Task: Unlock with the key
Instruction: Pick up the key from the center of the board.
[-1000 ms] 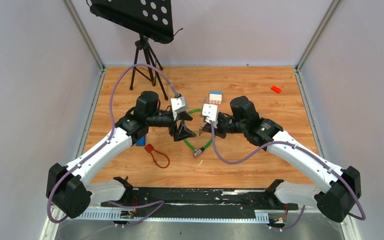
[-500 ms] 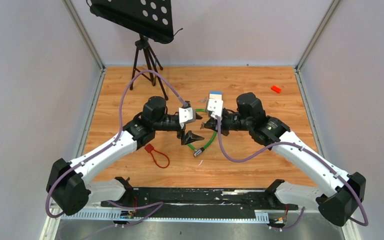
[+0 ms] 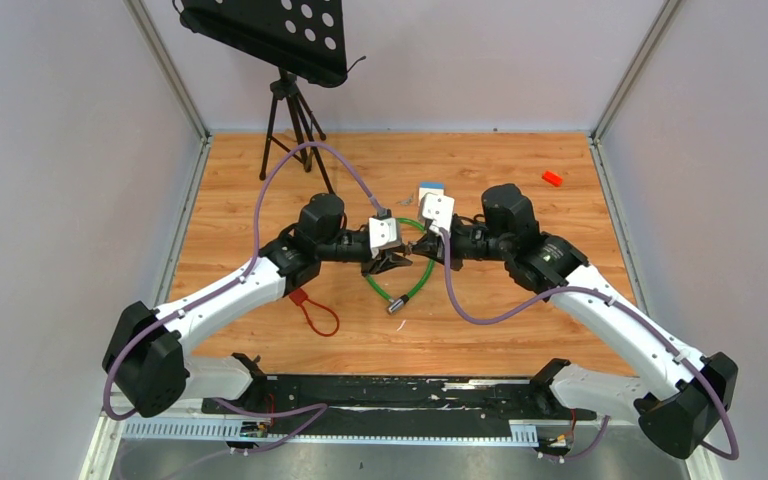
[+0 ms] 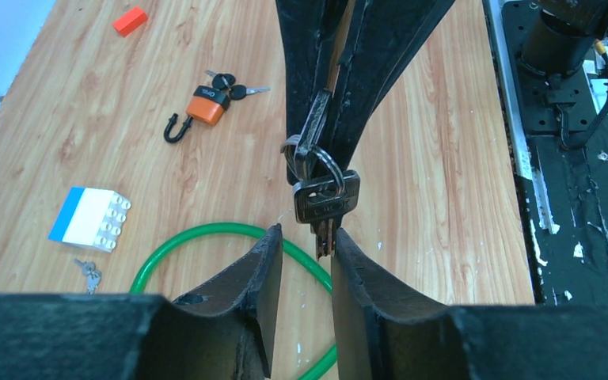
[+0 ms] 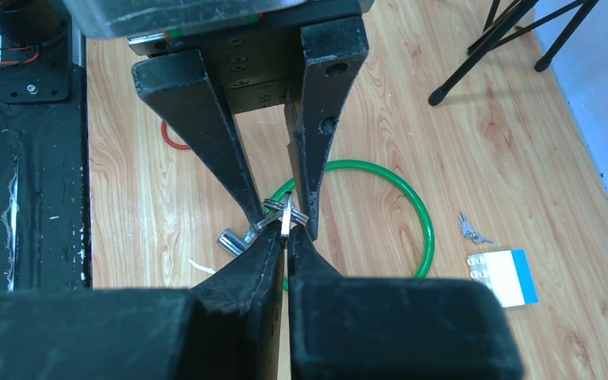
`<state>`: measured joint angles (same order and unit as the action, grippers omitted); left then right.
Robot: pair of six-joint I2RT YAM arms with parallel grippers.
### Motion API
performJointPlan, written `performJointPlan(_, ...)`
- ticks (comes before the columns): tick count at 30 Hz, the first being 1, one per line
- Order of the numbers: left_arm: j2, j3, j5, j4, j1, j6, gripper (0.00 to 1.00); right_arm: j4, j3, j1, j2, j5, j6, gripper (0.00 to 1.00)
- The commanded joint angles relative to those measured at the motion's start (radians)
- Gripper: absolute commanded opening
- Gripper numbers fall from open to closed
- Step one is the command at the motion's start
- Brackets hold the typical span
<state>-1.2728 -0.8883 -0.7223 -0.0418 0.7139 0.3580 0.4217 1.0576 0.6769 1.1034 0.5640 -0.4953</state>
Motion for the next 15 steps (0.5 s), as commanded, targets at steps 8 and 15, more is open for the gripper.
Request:
performJointPlan(8,0.015,-0.026,-0.009,-0.026,0.005,-0.011,0.34,-0.034,-0.019,-0.015,-0.035,0.006,0.005,0.0)
performJointPlan(15,0.011,-0.036,-0.038,-0.031,0.006,-0.038,0.35,-0.04,-0.023,-0.019,-0.03,0.006,0.007,0.0)
